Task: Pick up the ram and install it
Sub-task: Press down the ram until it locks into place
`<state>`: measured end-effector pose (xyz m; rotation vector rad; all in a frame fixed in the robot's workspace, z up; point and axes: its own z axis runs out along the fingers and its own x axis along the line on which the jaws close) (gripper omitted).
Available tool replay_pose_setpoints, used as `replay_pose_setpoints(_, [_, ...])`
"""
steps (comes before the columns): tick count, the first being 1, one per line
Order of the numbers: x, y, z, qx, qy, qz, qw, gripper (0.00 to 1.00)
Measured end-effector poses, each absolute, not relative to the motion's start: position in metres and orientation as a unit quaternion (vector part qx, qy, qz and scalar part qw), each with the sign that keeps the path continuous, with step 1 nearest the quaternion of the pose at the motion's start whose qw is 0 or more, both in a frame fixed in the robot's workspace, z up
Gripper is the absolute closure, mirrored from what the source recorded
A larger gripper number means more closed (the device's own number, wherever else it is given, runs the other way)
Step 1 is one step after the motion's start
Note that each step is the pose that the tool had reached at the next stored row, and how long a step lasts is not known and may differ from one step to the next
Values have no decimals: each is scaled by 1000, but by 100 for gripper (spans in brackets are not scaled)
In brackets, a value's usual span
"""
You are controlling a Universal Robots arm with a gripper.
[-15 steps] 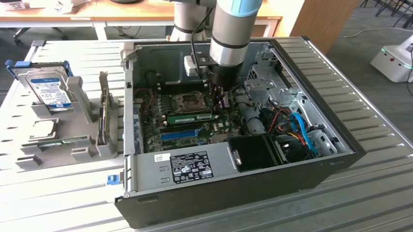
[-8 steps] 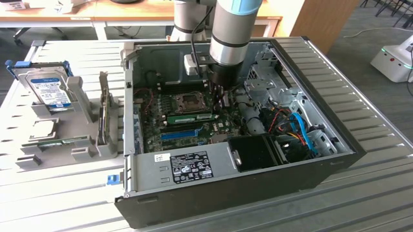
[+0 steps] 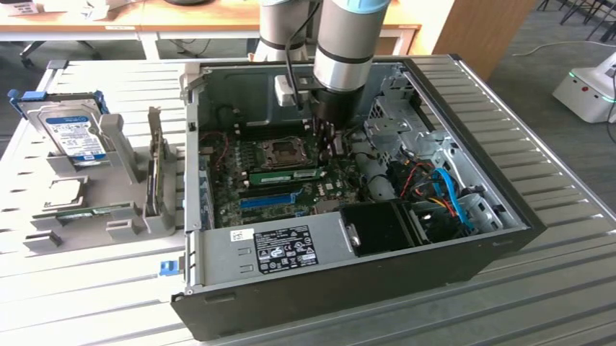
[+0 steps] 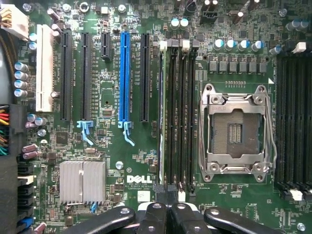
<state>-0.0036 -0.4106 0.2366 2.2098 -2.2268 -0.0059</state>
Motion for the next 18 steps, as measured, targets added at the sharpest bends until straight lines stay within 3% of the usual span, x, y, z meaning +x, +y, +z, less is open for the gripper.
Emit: replay_pose_setpoints(18, [-4,-411,243,704,-710,-2,3,90])
